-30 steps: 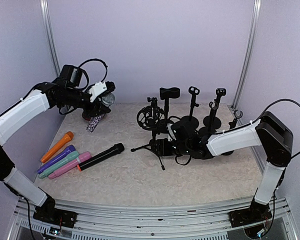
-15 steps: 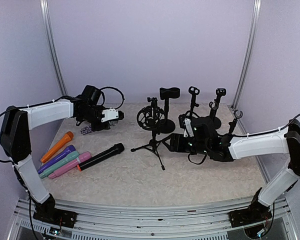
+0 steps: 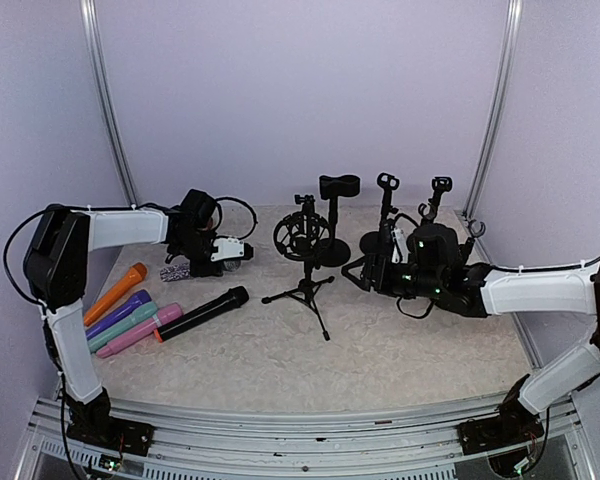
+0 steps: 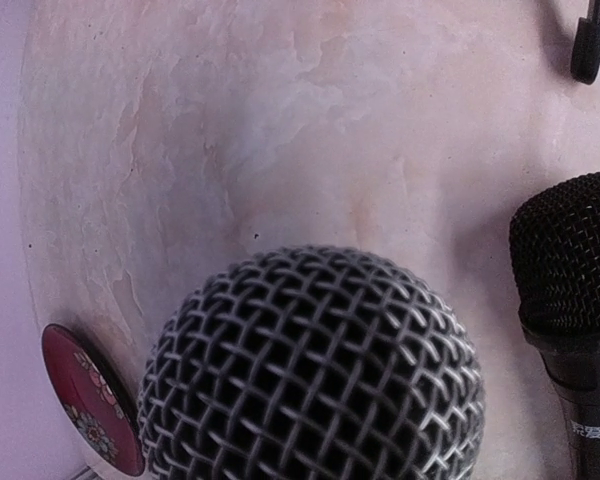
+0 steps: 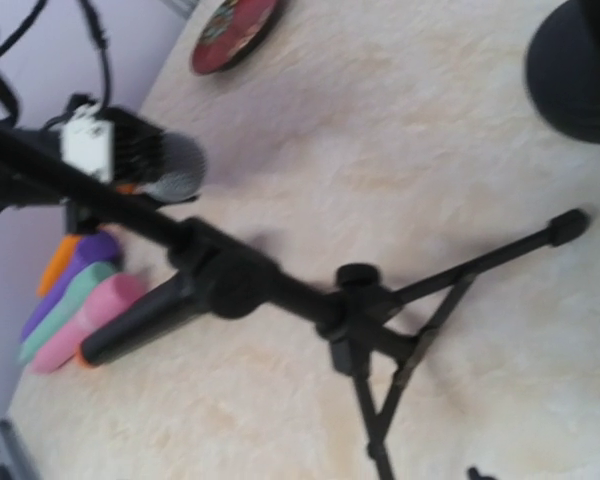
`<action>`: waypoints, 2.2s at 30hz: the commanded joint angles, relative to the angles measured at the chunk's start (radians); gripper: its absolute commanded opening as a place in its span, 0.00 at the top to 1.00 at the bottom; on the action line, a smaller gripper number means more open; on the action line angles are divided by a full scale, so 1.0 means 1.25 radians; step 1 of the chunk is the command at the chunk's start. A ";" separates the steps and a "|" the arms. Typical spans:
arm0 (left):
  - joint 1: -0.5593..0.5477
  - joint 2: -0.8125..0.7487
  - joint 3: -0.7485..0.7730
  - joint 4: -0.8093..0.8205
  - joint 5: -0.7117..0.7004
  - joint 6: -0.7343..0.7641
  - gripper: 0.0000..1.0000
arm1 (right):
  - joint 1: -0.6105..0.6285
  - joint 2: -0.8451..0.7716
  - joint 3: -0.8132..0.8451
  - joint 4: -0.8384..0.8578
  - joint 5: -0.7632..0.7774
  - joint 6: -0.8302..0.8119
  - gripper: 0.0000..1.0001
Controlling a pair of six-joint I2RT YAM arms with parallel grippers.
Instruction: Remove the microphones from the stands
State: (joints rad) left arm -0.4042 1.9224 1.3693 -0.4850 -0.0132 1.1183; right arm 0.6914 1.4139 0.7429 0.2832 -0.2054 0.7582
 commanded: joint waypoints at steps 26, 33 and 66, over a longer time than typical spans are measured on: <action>0.023 0.104 0.052 -0.079 0.038 -0.113 0.20 | -0.050 0.075 0.022 0.125 -0.262 0.045 0.29; 0.031 -0.003 0.113 -0.185 0.064 -0.111 0.02 | -0.080 0.207 0.120 0.144 -0.406 -0.013 0.27; 0.054 -0.377 -0.080 -0.247 0.219 -0.415 0.01 | -0.112 0.417 0.244 0.299 -0.543 0.074 0.82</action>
State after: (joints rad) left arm -0.3397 1.4715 1.2778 -0.8204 0.2687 0.6392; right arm 0.5598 1.9324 1.0496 0.6155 -0.8928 0.8440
